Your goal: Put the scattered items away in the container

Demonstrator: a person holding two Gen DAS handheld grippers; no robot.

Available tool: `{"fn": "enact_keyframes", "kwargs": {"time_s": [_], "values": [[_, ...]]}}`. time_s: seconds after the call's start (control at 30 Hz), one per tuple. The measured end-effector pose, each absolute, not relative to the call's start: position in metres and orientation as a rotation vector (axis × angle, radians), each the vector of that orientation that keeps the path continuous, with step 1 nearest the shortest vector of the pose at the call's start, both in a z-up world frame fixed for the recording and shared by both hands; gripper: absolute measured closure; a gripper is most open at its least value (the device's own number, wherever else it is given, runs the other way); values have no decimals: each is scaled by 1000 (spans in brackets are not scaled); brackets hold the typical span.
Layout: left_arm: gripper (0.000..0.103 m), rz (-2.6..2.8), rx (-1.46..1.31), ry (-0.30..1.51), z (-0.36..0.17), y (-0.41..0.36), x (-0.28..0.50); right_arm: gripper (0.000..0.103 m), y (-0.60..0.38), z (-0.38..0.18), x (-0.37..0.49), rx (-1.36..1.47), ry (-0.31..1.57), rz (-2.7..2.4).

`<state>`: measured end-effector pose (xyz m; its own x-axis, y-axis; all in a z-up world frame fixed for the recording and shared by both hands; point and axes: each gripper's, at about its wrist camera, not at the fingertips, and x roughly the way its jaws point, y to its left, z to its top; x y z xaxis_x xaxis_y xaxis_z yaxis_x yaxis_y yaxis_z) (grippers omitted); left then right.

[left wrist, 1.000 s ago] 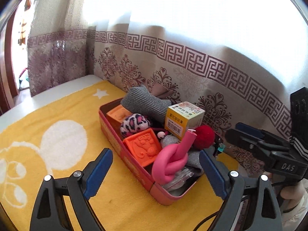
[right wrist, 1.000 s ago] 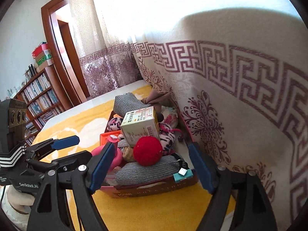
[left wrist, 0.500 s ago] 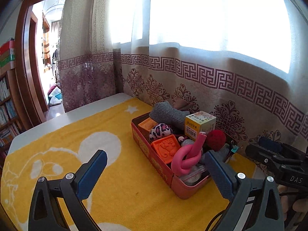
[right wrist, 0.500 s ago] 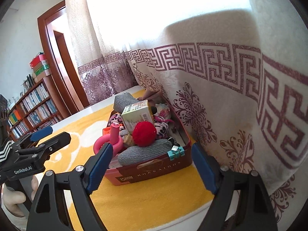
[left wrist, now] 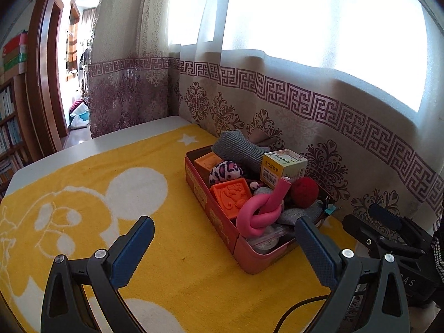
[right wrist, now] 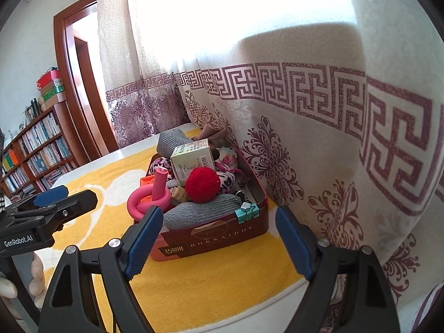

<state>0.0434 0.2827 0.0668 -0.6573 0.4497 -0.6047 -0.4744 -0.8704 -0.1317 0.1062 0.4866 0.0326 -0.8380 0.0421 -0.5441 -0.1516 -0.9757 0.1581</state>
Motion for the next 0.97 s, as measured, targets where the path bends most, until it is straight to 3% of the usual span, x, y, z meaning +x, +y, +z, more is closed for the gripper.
{"fn": "enact_keyframes", "kwargs": {"time_s": [0.4, 0.63, 0.97], "values": [[1, 2539, -847, 73, 73, 283, 46, 17, 474, 39, 110, -775, 129, 2878], [1, 2497, -884, 10, 76, 282, 41, 17, 474, 45, 109, -757, 123, 2891], [1, 2578, -816, 220, 69, 298, 56, 17, 480, 28, 104, -818, 177, 2888]]}}
